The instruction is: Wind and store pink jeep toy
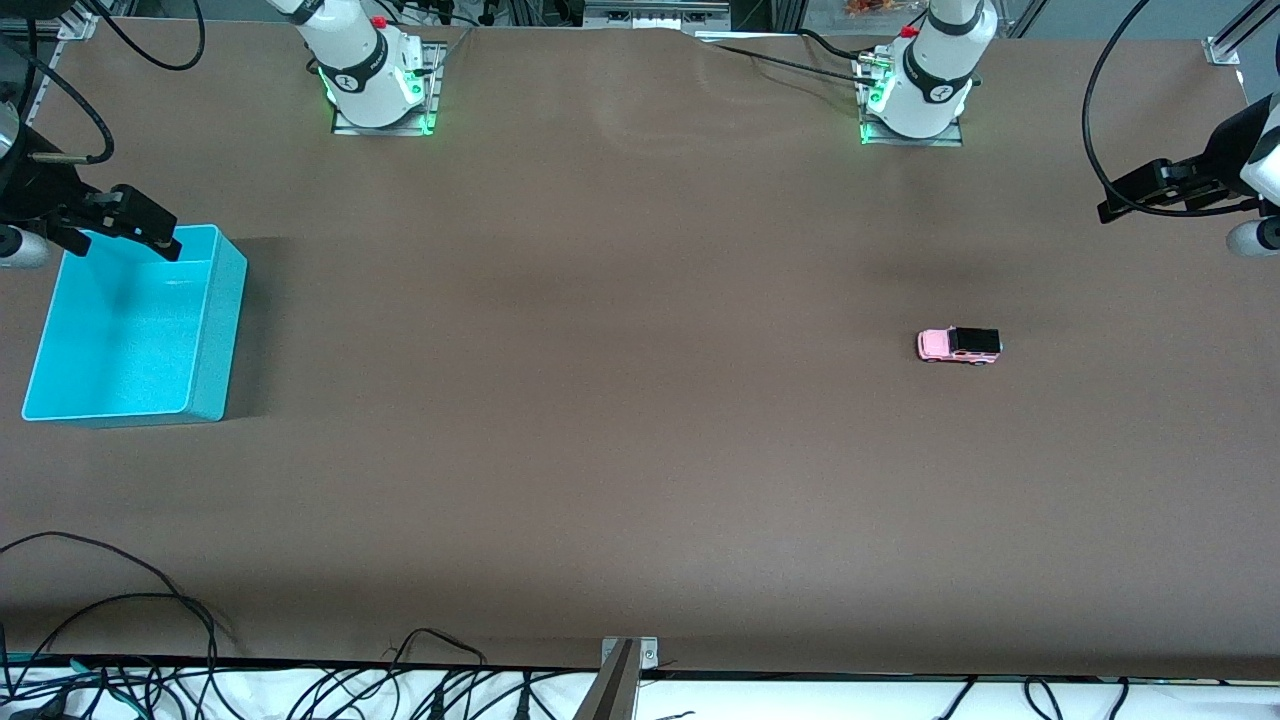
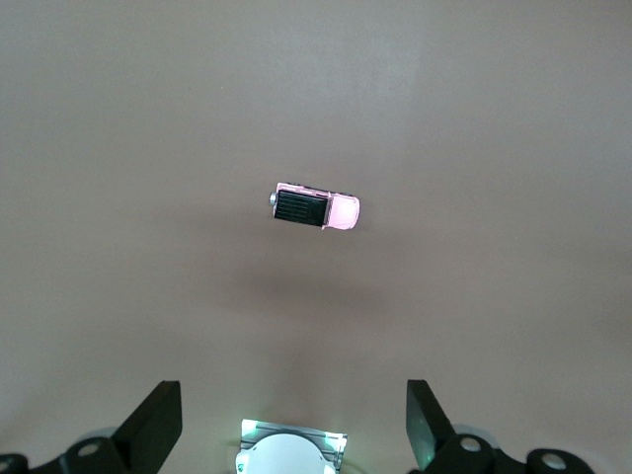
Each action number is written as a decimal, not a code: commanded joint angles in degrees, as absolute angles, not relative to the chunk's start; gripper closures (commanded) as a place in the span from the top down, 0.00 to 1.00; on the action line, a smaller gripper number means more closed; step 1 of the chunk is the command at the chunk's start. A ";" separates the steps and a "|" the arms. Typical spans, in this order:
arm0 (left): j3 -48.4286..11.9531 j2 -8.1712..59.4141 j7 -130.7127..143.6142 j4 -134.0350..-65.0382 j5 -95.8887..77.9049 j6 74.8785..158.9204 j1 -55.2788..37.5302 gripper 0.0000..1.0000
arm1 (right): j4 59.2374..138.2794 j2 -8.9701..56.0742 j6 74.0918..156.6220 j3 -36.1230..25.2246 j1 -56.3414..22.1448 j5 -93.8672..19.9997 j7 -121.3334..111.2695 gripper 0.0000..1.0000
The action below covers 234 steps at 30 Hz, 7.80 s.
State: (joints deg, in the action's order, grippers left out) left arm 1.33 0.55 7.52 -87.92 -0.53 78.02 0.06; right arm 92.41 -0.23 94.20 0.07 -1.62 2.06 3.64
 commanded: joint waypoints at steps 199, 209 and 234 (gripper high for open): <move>-0.97 13.80 -96.42 -141.59 -1.32 159.17 3.78 1.00 | 90.44 0.79 93.69 0.26 -1.67 2.90 2.90 1.00; -0.79 16.26 -96.42 -141.15 -1.32 161.54 4.39 1.00 | 90.44 0.70 93.69 0.26 -1.67 2.99 2.90 1.00; -0.62 16.35 -99.40 -140.54 -0.88 162.86 5.54 0.00 | 90.44 0.79 93.69 0.26 -1.67 2.99 2.90 1.00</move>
